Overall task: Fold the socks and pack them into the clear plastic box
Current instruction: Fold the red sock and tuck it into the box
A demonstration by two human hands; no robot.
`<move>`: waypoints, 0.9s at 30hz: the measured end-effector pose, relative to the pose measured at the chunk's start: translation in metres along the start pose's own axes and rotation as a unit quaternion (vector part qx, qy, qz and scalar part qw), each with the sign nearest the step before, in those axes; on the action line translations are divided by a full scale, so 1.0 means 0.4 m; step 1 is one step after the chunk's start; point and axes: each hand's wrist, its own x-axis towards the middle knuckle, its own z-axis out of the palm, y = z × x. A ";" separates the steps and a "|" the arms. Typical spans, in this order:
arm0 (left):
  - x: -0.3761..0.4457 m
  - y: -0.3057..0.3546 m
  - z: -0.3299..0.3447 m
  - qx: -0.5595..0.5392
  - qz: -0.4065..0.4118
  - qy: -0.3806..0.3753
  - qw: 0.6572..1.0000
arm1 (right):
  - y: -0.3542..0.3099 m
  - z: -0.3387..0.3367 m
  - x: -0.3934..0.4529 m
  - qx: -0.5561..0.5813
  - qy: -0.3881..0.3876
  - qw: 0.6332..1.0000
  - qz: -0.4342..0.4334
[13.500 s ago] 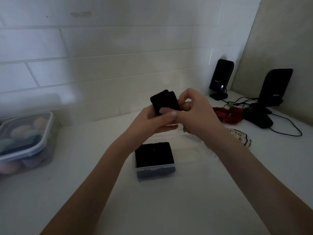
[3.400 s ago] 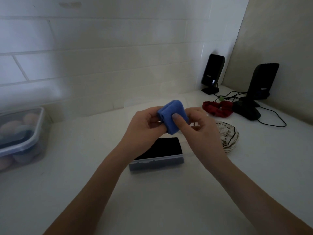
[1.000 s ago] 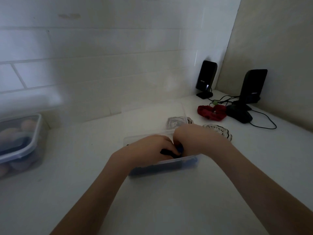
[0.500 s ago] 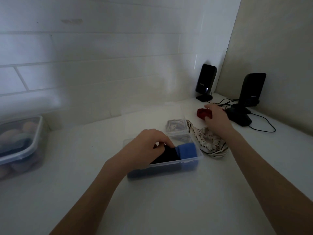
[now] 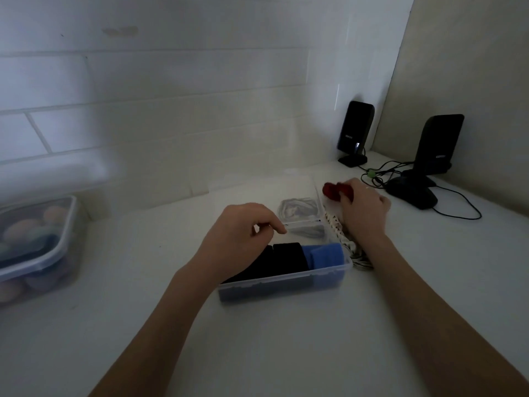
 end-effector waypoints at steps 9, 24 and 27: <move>0.017 -0.020 -0.018 -0.197 -0.091 0.147 0.965 | -0.242 -0.172 -0.016 0.482 -0.186 0.849 -0.109; 0.025 -0.047 -0.066 -0.662 -0.114 0.039 0.740 | -0.305 -0.166 -0.081 0.494 -0.294 0.814 -0.090; 0.018 -0.057 -0.076 -0.724 -0.079 0.050 0.684 | -0.327 -0.158 -0.106 0.387 -0.242 0.873 -0.174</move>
